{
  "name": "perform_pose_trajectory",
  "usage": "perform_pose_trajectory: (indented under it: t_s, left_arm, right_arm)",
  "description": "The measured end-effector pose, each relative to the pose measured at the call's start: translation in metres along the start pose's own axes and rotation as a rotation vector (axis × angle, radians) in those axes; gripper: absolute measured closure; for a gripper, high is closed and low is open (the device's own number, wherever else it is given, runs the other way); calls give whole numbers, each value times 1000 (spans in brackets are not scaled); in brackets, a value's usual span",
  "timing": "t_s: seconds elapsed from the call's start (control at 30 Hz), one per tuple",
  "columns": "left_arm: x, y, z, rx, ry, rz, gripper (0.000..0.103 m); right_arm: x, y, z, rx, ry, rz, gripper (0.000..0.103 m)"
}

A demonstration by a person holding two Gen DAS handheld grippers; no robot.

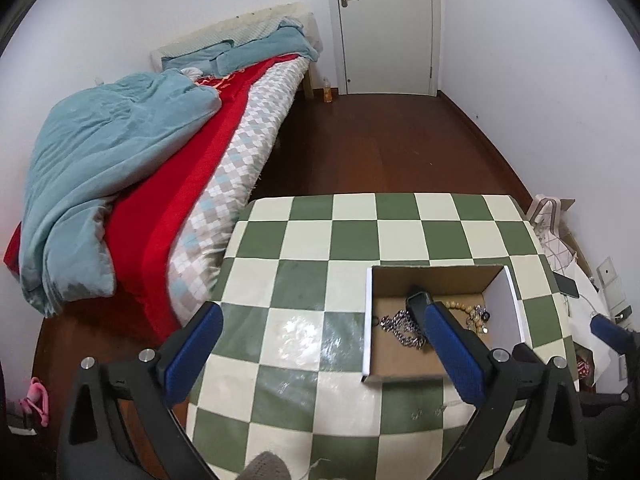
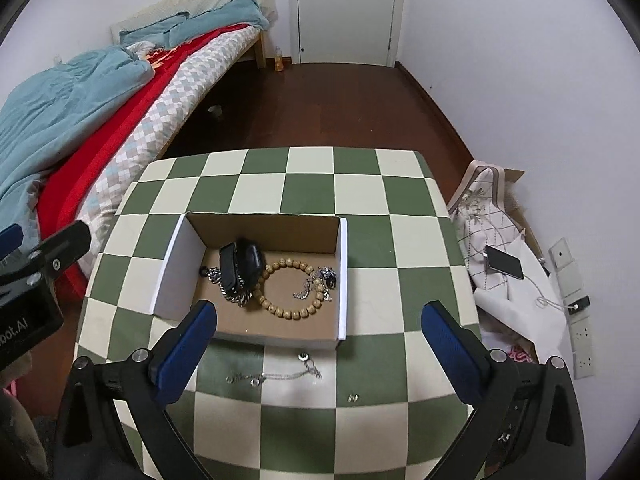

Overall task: Organize jewelry
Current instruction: 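Withdraw the right tool from the box, then reach the right tool to a small ring on the table and grasp it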

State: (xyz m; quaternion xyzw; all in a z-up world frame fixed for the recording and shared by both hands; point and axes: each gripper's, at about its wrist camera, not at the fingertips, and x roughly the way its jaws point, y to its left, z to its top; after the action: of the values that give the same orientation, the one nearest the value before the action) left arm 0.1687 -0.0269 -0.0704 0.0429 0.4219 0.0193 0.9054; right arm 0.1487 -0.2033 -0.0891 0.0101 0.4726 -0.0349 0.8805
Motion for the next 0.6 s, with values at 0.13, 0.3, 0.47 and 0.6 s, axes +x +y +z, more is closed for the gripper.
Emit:
perform_pose_trajectory:
  t_s: [0.13,0.3,0.47,0.6]
  left_arm:
    - [-22,5,-8,6,-24,-6,0]
    - [-51,9,-16,11,-68,-9,0]
    - [-76,13,-27,8,-104,4,0]
    - [-83,15,-42,2,-121,29,0]
  right_arm:
    - [-23,-1,-6,9,-30,-11,0]
    - [-53,-6,-13,31,-71,-16,0]
    - [-79,-9,-22,58,-109,0,0]
    - [-86,-17,-41,96,-107,31,0]
